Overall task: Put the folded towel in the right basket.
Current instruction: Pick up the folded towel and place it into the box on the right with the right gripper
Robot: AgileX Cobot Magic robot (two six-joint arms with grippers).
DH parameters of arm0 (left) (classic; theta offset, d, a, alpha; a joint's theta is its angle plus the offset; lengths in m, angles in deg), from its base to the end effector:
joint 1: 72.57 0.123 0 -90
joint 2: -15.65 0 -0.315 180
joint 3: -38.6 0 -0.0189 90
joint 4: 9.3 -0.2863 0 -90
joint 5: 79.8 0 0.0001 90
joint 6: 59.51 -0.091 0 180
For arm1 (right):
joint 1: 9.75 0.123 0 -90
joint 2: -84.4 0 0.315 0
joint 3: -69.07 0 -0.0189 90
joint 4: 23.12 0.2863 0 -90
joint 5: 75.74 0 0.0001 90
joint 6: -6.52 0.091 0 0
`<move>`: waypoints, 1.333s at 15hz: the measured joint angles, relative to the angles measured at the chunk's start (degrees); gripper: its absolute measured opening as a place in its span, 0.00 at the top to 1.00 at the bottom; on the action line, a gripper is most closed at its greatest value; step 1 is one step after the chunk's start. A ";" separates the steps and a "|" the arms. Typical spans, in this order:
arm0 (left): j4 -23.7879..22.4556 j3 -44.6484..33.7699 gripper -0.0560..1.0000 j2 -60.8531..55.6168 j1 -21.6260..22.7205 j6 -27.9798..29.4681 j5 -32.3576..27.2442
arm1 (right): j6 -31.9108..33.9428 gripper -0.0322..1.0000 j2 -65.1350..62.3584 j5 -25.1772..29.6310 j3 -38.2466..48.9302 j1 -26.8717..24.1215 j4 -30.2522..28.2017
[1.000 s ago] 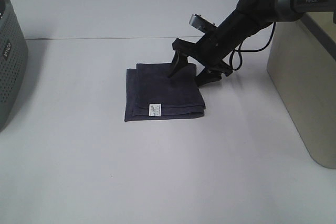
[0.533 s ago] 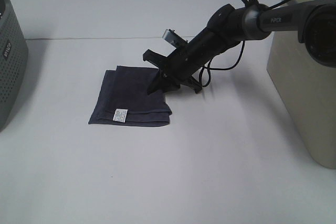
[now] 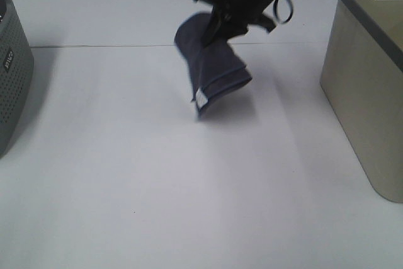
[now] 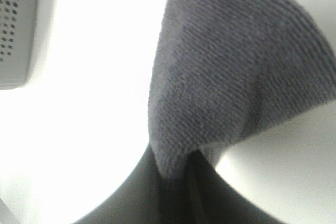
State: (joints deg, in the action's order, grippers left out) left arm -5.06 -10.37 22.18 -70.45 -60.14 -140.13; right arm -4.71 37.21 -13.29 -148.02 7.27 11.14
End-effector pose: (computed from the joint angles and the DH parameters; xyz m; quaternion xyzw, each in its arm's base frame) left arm -0.0058 -0.0061 0.2970 -0.0095 0.8466 -0.0242 0.5315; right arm 0.4992 0.2003 0.2738 -0.1472 0.9306 0.2910 0.1665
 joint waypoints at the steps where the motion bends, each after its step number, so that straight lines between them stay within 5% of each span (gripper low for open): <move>1: 0.00 0.00 0.01 0.00 0.00 0.00 0.00 | 0.06 0.90 -6.93 3.50 -0.06 -2.64 -4.18; 5: 0.00 0.00 0.01 0.00 0.00 0.00 0.00 | 0.74 0.90 -22.80 6.76 0.00 -13.81 -14.15; 9: 0.00 0.00 0.01 0.00 0.00 0.00 0.00 | -4.24 0.90 -29.85 7.05 0.00 -28.71 -16.10; 16: 0.00 0.00 0.01 0.00 0.00 0.00 0.00 | -4.35 0.88 -29.11 7.33 17.42 -30.42 -23.84; 18: 0.00 0.00 0.01 0.00 0.00 0.00 0.00 | -3.95 0.58 -29.11 7.33 24.58 -30.42 -24.24; 19: 0.00 0.00 0.01 0.00 0.00 0.00 0.00 | -4.01 0.15 -29.11 7.39 28.93 -30.42 -24.24; 20: 0.00 0.00 0.01 0.00 0.00 0.00 0.00 | -4.01 0.08 -29.11 7.05 29.74 -30.42 -23.72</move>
State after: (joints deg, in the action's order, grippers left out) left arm -5.06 -10.37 22.18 -70.45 -60.14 -140.13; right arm -8.72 8.10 -6.24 -118.28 -23.16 -12.58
